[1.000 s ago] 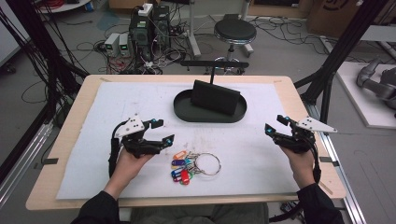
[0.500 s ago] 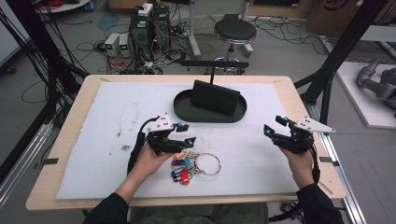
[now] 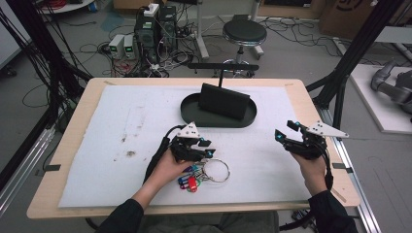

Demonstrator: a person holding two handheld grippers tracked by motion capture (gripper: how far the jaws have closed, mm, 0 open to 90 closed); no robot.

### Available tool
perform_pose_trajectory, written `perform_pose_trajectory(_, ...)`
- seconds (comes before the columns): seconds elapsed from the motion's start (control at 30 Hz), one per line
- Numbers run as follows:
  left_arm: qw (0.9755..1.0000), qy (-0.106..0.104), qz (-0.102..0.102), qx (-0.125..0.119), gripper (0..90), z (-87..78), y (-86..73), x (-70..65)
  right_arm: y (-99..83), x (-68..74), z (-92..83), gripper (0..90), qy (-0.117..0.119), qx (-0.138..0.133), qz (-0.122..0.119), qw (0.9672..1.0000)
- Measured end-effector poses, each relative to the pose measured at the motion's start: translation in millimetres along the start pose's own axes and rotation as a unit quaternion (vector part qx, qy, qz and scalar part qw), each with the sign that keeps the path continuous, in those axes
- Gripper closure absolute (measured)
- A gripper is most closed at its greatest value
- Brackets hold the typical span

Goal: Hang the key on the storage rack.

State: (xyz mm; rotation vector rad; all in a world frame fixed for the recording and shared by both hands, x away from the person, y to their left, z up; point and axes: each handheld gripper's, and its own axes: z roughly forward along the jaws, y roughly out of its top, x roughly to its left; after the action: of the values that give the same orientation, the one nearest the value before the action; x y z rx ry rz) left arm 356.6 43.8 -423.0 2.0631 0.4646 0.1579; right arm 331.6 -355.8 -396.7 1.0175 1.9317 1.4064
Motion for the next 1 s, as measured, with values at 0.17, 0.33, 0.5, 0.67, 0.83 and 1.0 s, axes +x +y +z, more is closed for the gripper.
perform_pose_trajectory(0.17,0.9991,-0.002,0.013,0.04,65.2,13.0,-0.9,-3.2,-1.0,0.5,0.3,35.0,0.004,0.004,-0.002,1.0)
perform_pose_trajectory(0.33,0.9971,-0.004,0.022,0.073,69.2,22.4,-2.5,-6.2,-1.0,1.8,0.7,35.0,0.006,0.005,-0.004,1.0)
perform_pose_trajectory(0.5,0.9945,0.002,0.021,0.102,71.9,28.6,-5.6,-6.4,-1.2,2.3,1.1,35.9,0.008,0.005,-0.006,0.9999)
perform_pose_trajectory(0.67,0.9932,0.016,0.028,0.112,75.5,29.6,-7.7,-7.0,-1.1,3.4,1.7,36.3,0.01,0.006,-0.011,0.9999)
perform_pose_trajectory(0.83,0.9937,0.019,0.034,0.105,84.2,28.9,-9.8,-8.8,-1.3,3.1,1.7,36.4,0.009,0.006,-0.011,0.9999)
perform_pose_trajectory(1.0,0.9942,0.022,0.039,0.098,85.5,27.1,-9.1,-9.5,-1.0,3.0,0.6,36.4,0.009,0.004,-0.01,0.9999)
